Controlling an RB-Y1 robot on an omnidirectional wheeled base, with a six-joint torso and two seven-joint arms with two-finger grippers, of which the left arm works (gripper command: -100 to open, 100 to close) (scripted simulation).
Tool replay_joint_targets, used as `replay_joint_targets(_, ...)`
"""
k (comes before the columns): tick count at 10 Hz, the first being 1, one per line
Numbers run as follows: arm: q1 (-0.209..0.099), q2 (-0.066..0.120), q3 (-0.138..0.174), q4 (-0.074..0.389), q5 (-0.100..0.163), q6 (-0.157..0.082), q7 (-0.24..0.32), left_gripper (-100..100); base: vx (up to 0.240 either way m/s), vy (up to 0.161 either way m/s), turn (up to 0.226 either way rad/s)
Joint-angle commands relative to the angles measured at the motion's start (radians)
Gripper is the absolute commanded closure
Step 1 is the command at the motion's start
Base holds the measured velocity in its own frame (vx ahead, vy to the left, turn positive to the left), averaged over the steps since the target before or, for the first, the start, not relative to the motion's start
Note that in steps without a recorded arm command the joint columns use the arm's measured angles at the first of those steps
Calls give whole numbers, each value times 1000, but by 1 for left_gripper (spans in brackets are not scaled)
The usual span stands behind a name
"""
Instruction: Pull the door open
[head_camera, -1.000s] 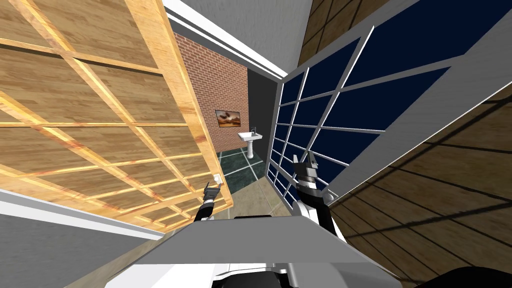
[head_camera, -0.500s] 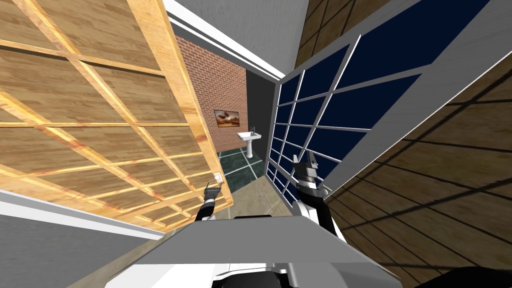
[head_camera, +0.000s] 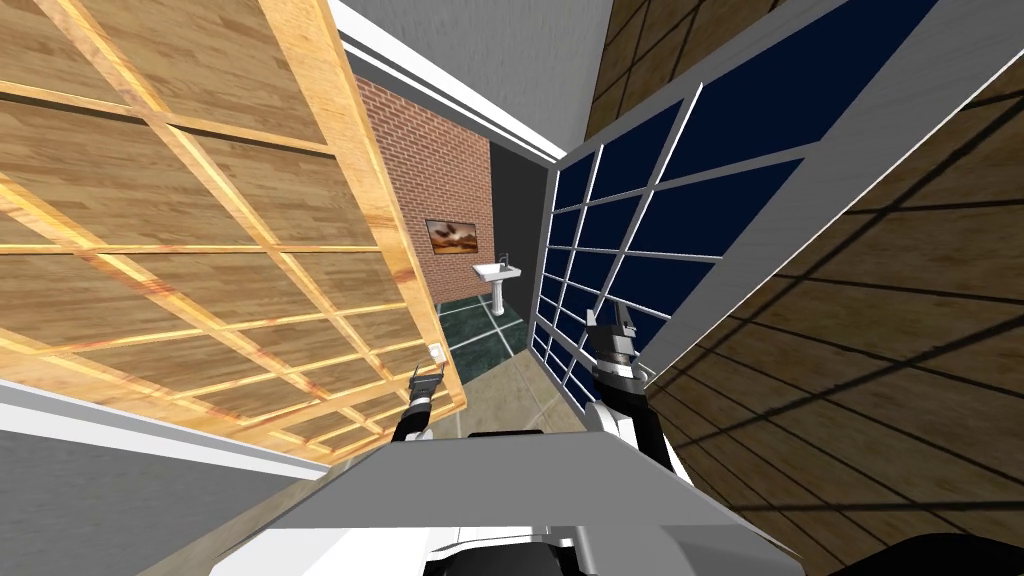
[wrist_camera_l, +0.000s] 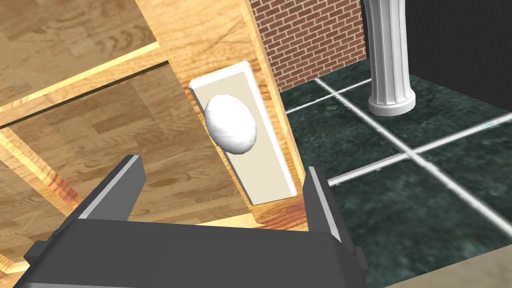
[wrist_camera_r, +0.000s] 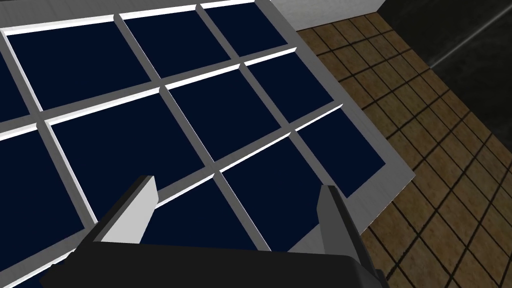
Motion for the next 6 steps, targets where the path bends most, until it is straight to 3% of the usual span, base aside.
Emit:
replay_joint_targets(1, 0, -2, -7, -4, 16, 0, 49, -100, -42, 9, -34)
replay_joint_targets(6, 0, -6, -30, -17, 64, 2, 170, -100, -55, 10, -39)
